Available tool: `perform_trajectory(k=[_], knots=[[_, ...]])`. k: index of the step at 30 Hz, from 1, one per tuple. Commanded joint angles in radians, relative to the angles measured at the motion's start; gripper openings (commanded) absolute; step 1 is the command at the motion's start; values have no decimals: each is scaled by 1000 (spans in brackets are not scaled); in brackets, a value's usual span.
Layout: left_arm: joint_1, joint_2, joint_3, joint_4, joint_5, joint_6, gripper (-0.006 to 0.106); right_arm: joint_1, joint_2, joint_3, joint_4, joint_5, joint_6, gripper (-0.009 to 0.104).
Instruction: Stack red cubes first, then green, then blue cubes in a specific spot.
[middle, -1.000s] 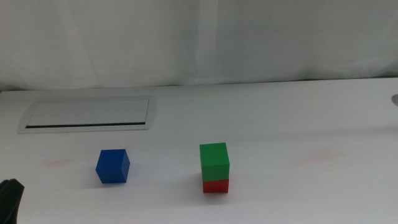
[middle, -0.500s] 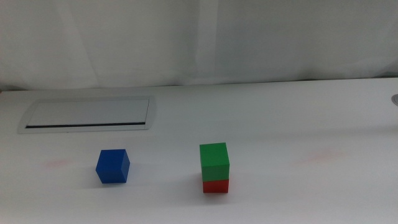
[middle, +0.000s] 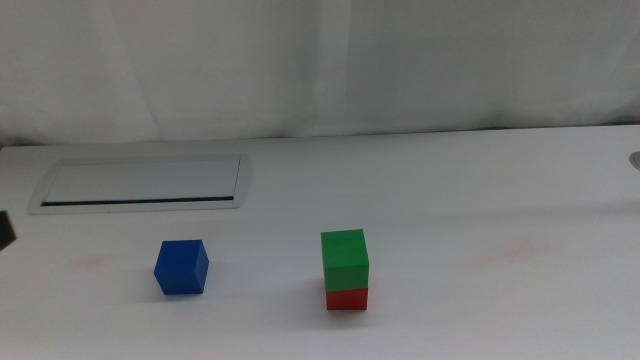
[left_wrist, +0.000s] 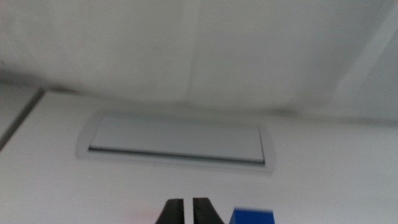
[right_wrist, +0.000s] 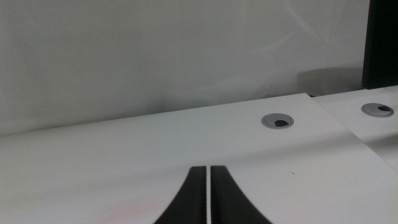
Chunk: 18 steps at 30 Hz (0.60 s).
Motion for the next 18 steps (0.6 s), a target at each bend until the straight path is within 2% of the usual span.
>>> perform_trajectory(k=[1, 3, 6, 8, 9, 11, 18], knots=[[0, 69, -58, -64, 93, 88, 0, 0, -1, 41, 1, -12, -7, -2], [0, 126, -92, -77, 125, 117, 8, 0, -1, 41, 1, -12, -7, -2], [0, 190, -131, -86, 154, 127, 38, 0, -1, 41, 1, -12, -7, -2], [0, 223, -142, -98, 151, 140, 78, 0, -1, 41, 1, -12, -5, -2], [0, 235, -144, -101, 146, 136, 94, 0, -1, 41, 1, -12, -5, -2], [0, 250, -146, -101, 142, 136, 91, 0, -1, 41, 1, -12, -5, -2], [-1, 312, -147, -198, 132, 190, 91, 0, -1, 41, 1, -12, -5, -2]])
